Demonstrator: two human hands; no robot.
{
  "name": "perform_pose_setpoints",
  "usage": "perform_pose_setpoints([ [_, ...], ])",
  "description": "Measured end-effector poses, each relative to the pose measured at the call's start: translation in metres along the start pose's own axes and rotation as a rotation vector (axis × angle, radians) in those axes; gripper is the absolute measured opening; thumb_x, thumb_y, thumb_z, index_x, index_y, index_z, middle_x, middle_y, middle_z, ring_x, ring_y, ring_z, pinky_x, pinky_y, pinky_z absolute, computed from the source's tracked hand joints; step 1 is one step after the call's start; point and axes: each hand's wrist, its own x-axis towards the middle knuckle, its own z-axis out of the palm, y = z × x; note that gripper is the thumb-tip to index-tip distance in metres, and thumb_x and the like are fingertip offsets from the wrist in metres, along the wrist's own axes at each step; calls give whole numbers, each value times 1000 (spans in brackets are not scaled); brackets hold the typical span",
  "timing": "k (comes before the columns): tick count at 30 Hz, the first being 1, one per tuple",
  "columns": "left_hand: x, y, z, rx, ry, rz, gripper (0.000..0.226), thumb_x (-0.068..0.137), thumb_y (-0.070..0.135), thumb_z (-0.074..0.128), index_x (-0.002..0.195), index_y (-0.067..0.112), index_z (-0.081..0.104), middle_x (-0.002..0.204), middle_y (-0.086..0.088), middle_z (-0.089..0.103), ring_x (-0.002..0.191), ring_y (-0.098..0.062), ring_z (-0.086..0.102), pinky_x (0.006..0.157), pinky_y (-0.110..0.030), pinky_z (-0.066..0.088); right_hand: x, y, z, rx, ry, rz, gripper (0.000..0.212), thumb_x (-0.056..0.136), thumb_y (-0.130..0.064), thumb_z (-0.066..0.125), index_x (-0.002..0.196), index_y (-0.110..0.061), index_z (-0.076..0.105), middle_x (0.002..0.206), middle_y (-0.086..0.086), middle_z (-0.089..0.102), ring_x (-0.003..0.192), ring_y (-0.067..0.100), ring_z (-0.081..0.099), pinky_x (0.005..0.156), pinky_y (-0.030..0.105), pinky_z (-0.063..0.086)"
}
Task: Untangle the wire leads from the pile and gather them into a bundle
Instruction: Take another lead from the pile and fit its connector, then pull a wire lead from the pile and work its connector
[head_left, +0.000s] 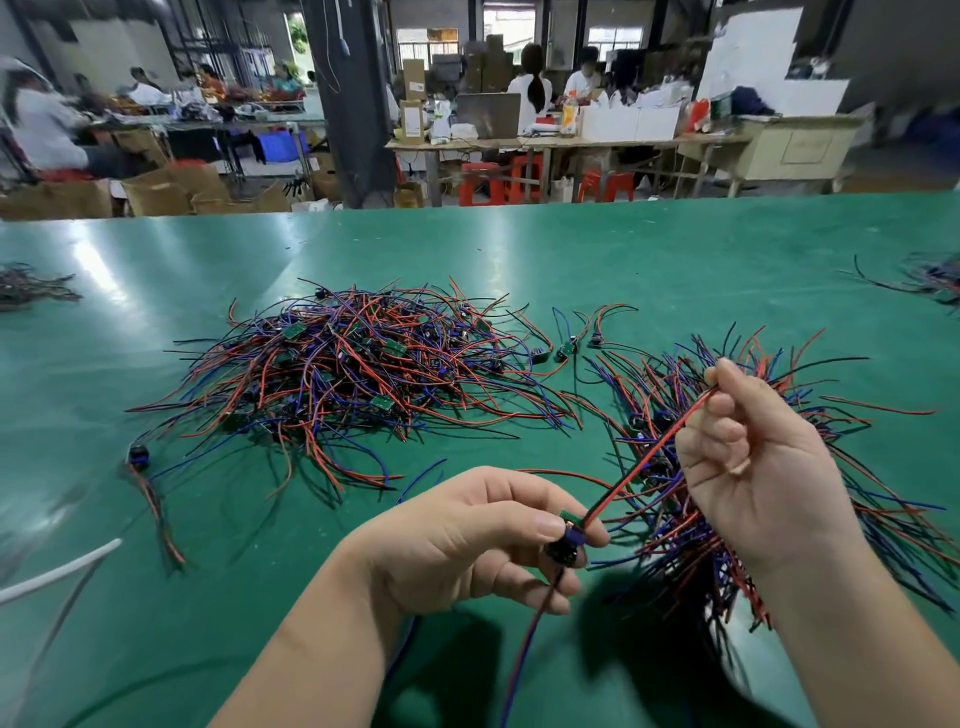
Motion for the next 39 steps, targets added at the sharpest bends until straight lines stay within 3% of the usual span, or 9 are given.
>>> perform_pose_setpoints([
  [8,0,-5,-6,17,-4,-18,16,70,18,64,81,16,75,69,1,68,59,-9,66,55,-19,55,5,3,-3,80,108,126,29,96,-25,48,69,-17,43,46,-8,46,32,0,37,31,9,28],
  [11,0,-5,-8,-52,36,100,23,58,23,85,78,18,74,69,1,69,56,-11,66,53,-20,55,7,1,-5,96,79,139,26,98,-27,43,76,-15,49,54,-1,55,39,4,48,37,12,37],
  [15,9,0,-8,-351,213,420,39,47,30,94,78,19,75,77,-2,71,72,-15,72,60,-26,58,3,17,-7,-365,-51,272,5,92,-7,52,90,-12,55,59,7,62,42,10,52,39,16,42],
  [18,13,2,-8,-412,417,571,34,51,18,90,79,13,71,82,-7,73,75,-19,72,58,-28,58,-11,33,-5,-615,-314,430,20,71,-5,70,90,-11,66,71,9,67,52,13,61,48,17,47],
  [21,20,-4,-5,-25,695,684,23,63,-1,79,76,14,69,75,-4,72,69,-14,69,61,-25,57,-14,41,0,-467,-372,448,28,58,-17,74,85,-12,76,74,8,69,54,11,61,51,16,48],
  [27,33,-30,12,753,639,902,27,71,-1,76,88,19,71,102,5,69,101,-13,66,71,-29,58,-9,41,2,-197,-252,362,19,74,-17,60,82,-3,70,67,6,66,50,8,60,46,15,48],
  [31,32,-33,13,789,688,778,48,67,-9,47,92,25,71,111,6,62,104,-12,63,78,-27,56,-5,37,-1,-339,-189,258,10,65,-19,69,69,-10,71,65,3,64,54,8,57,49,17,44],
  [34,32,-24,17,298,698,540,14,76,9,71,86,20,70,85,-1,73,75,-12,70,64,-26,56,-4,38,-4,-443,-223,210,14,57,-24,75,65,-13,72,59,-1,59,50,6,51,45,15,39],
  [39,33,-21,21,142,583,282,10,72,9,76,73,4,67,63,-6,70,51,-13,63,50,-22,52,-7,42,-4,-560,-214,145,19,51,-26,79,61,-12,71,56,2,56,48,9,45,47,18,36],
])
